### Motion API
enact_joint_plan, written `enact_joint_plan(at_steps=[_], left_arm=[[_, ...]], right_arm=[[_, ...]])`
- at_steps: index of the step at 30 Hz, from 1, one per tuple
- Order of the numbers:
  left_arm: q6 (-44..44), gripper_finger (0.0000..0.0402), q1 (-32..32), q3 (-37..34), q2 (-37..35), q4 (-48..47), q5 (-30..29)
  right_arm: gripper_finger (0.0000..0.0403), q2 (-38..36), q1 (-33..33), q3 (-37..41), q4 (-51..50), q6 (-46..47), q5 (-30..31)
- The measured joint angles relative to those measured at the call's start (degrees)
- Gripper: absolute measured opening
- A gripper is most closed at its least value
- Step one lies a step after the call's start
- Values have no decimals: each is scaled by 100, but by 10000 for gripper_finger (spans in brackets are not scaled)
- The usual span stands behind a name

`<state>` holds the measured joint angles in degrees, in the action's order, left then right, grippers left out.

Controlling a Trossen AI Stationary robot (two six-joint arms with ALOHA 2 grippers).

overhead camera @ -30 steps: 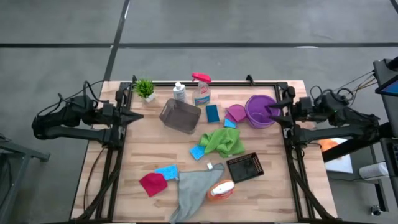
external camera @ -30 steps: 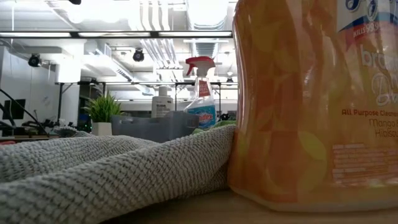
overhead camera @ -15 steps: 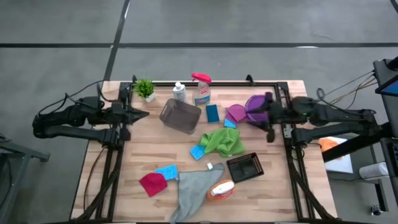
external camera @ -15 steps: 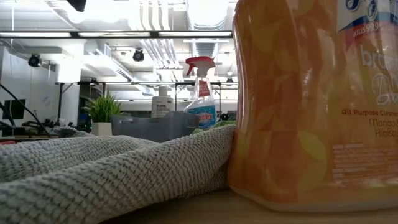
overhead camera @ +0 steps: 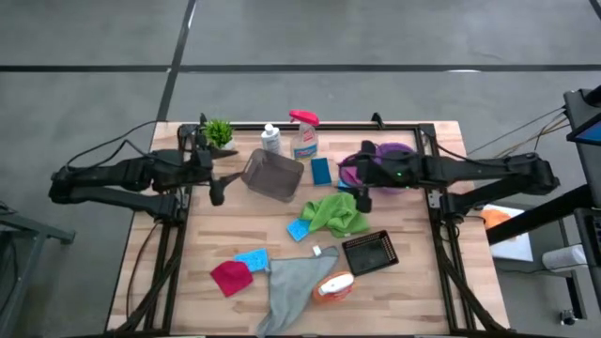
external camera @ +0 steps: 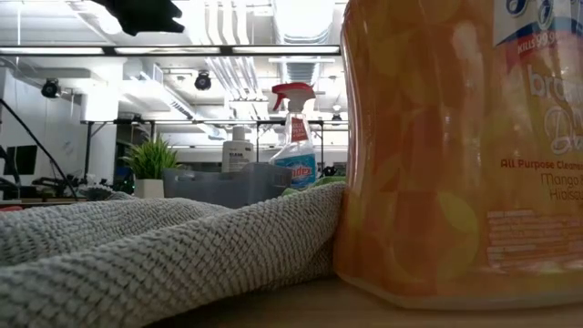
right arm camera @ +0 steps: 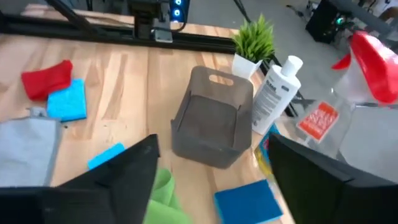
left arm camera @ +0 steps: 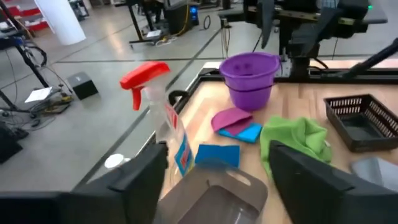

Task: Pick & Place Kitchen Items
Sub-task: Put the red spray bottle into the black bin

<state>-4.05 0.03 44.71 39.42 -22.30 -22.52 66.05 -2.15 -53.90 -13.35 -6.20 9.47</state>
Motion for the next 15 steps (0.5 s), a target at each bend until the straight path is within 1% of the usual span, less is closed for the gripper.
enact_joint_plan(at_steps=[3,6,11,15], left_arm=[[-22,322,0,0,111,218,0],[-24,323,0,-16,218,332,0],[-58,304,-4,-414,226,1127,3],[-61,286,-2,-825,91,1686,6]], right_arm=[[347,338,-80,-508,-182,-333,156],[354,693,-274,-1034,-437,-609,230],[353,1269,-709,-1984,-1107,-939,201],[353,1744,-1175,-2830,-1823,-1026,-239]])
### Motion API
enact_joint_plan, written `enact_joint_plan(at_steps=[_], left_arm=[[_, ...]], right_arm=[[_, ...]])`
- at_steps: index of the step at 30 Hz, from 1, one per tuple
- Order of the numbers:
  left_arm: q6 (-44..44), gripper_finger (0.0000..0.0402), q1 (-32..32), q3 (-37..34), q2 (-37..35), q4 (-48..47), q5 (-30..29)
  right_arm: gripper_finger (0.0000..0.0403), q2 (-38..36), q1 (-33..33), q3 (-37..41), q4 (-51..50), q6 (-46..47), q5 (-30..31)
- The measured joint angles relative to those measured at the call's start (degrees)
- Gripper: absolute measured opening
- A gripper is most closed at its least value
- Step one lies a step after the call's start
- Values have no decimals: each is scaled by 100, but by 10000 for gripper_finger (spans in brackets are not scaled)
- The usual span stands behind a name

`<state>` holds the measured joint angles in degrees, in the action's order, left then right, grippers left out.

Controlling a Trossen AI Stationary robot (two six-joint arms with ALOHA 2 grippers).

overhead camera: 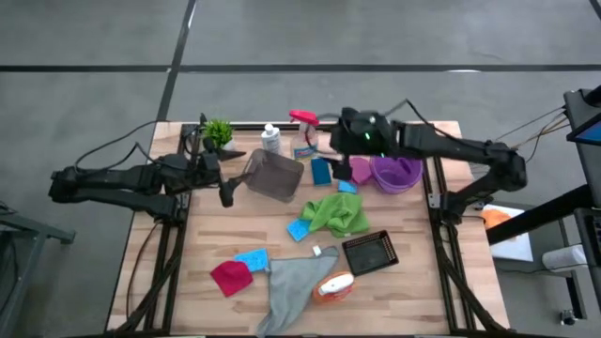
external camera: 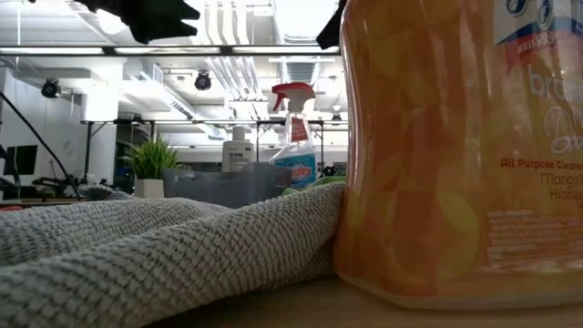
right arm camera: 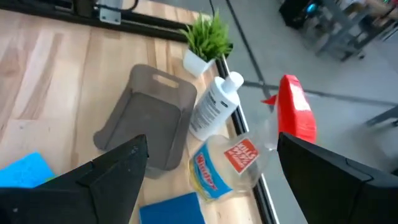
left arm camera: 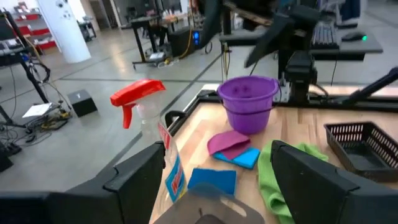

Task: Pick & Place Kitchen Items
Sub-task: Put the red spray bottle into the black bin

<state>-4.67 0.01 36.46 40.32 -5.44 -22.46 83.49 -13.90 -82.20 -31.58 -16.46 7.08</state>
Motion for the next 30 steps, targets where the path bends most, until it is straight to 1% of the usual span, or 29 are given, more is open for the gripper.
enact_joint_plan(at_steps=[3,9,14,21,27,30], left_arm=[[12,280,0,-280,-155,231,0],[40,278,2,-705,-488,619,9],[63,278,2,-781,-641,583,11],[153,278,2,-807,-648,449,7],[175,278,2,-871,-644,429,9],[176,278,2,-871,-650,429,8]], right_arm=[[353,396,-392,-664,-465,-14,-387],[352,1305,-1000,-1878,-1261,-234,-850],[352,2049,-1332,-2812,-1828,-348,-1148],[352,2942,-1552,-4147,-2711,-456,-1313],[352,3652,-1560,-5259,-3524,-456,-1324],[352,3724,-1565,-5175,-3511,-473,-1333]])
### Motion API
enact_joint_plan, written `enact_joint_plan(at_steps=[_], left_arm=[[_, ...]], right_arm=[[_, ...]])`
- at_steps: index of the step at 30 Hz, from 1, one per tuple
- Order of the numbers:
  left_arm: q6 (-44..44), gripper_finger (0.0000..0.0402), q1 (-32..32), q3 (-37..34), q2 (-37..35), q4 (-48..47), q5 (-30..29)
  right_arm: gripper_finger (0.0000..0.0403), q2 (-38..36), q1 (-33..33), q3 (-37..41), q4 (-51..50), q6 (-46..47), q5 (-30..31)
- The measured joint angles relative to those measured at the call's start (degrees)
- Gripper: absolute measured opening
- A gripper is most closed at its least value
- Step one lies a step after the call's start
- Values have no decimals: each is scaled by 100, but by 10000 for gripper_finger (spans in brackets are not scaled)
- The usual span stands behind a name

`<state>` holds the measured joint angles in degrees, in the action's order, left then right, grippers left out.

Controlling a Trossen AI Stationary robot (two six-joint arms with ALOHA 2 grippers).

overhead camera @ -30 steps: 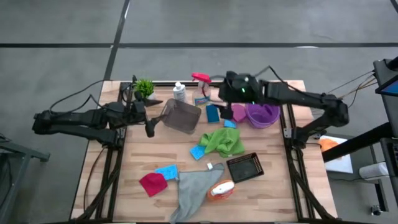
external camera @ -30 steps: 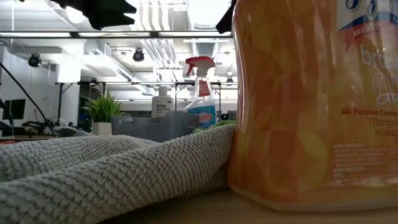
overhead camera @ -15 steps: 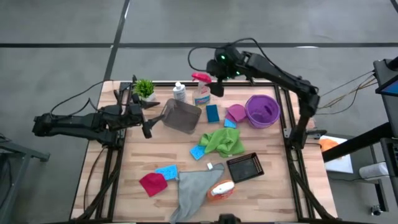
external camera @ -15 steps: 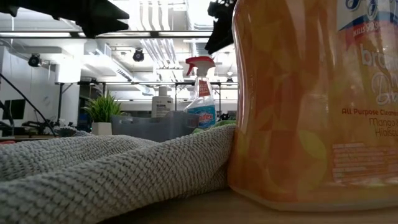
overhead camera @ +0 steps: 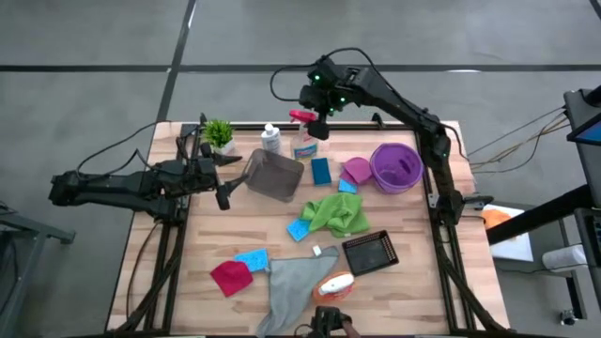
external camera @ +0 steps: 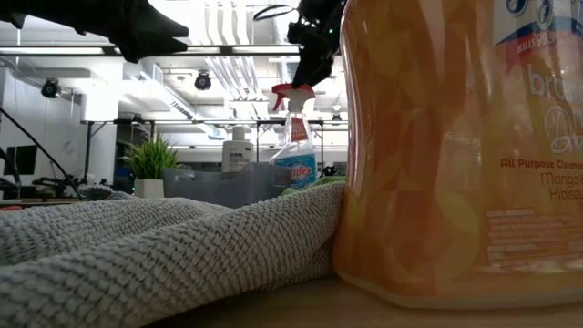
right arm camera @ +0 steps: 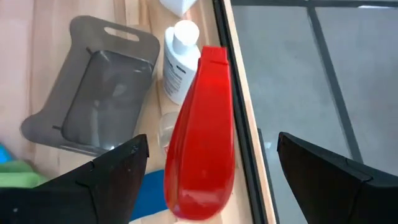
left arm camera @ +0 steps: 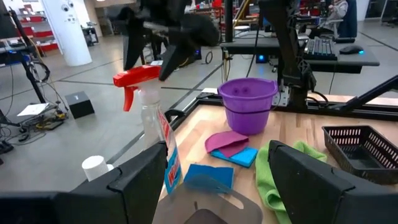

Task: Pick & Place Kitchen Items
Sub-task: Put the red spray bottle into the black bin

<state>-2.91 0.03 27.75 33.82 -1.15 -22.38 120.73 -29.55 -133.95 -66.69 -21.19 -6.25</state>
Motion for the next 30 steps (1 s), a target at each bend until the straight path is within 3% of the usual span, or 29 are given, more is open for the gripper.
enact_joint_plan(at_steps=[5,8,18,30], left_arm=[[19,278,-4,0,2,0,1],[17,278,-4,0,2,2,1],[14,278,-4,0,2,3,-1],[-3,278,-4,0,2,4,-4]], right_arm=[[348,42,-26,111,-114,-5,64],[322,12,-26,111,-71,-7,88],[128,-9,-24,111,-87,-158,110],[129,-537,-8,111,-74,-173,191]])
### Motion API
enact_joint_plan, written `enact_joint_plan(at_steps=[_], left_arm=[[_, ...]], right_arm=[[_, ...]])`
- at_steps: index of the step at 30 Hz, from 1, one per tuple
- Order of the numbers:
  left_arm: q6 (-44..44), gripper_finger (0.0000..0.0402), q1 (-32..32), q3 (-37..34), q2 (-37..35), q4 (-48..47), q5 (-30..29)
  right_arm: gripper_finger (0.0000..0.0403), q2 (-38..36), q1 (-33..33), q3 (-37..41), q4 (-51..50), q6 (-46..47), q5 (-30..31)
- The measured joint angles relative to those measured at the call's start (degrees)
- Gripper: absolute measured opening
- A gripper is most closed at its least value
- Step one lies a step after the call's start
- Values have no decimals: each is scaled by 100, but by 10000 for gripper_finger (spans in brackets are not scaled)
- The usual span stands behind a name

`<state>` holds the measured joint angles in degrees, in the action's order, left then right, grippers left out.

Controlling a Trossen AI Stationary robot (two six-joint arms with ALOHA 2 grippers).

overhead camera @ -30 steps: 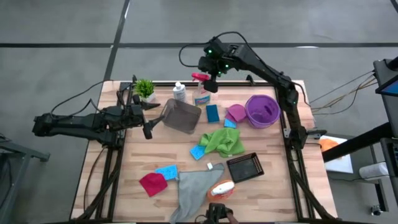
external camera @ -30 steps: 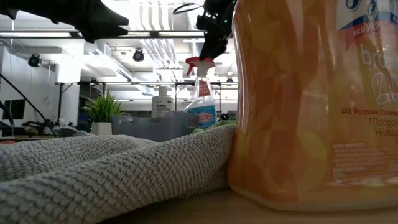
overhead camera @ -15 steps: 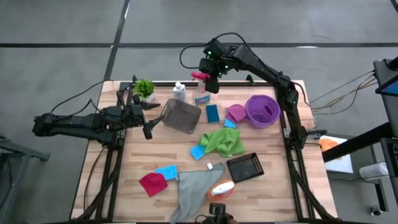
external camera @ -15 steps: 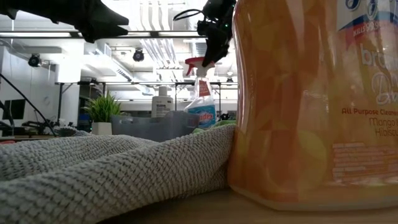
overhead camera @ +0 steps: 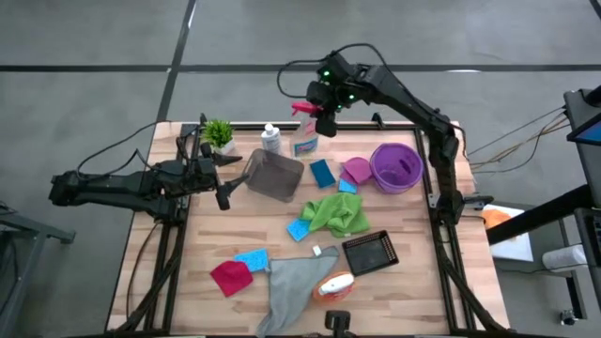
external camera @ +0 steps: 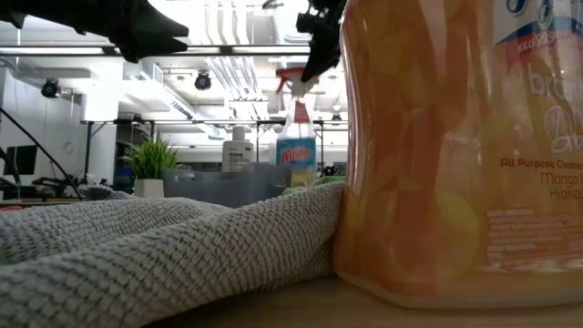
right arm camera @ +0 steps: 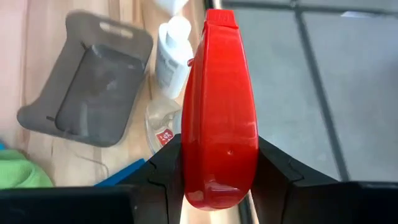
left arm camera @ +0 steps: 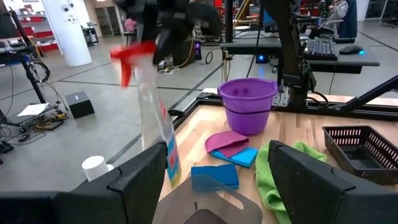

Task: Pick & Place Kitchen Items
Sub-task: Put the red spray bottle into the black bin

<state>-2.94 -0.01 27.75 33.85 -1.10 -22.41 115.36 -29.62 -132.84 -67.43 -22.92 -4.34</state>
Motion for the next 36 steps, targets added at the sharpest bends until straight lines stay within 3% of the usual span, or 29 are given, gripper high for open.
enact_joint_plan(at_steps=[4,14,23,30,36], left_arm=[[0,278,0,0,0,0,0],[0,278,0,0,0,0,0],[2,278,0,0,0,0,0],[2,278,0,0,0,-2,1],[2,278,0,0,0,-2,0]], right_arm=[[129,-353,38,0,78,0,-16],[129,-851,683,-2,319,-59,-742],[129,-669,1407,0,289,-547,-571],[129,-364,1494,0,68,-913,-107],[129,-232,1490,0,53,-1257,-83]])
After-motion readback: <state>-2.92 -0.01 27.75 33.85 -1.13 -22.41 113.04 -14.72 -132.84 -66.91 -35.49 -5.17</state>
